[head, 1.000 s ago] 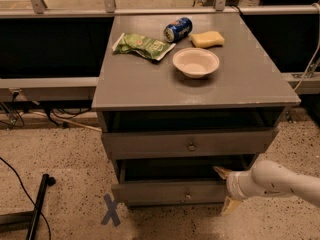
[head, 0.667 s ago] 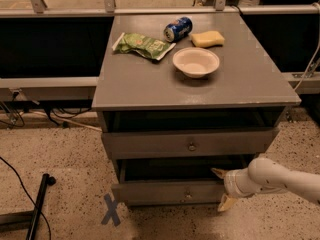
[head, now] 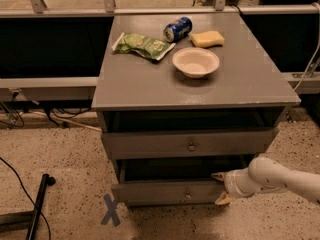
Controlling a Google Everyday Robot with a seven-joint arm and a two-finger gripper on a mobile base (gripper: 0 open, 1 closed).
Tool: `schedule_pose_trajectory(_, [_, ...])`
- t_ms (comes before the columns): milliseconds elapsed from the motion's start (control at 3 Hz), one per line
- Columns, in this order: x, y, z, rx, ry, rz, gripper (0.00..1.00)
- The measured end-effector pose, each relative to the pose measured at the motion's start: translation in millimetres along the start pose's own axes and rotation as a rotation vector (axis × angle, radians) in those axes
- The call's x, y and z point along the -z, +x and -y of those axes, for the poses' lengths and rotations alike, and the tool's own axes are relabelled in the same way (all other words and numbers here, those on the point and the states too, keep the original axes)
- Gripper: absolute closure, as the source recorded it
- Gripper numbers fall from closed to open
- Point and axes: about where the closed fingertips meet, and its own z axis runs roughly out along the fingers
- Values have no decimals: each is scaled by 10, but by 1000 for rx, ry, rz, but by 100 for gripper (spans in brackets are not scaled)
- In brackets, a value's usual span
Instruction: Open middle drawer
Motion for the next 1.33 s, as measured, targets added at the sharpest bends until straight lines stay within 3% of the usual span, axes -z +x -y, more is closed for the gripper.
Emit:
schedule_pose_trajectory(333, [55,7,-130,3,-24,9,36])
schedule_pose_trajectory(667, [206,44,-436,-12,-63,23,41])
schedule_pose_trajectory(1000, [440,56,-805,-31,-109,44,40])
schedule_pose_trajectory(1333, [745,-30,-969,-17,-124,69,38])
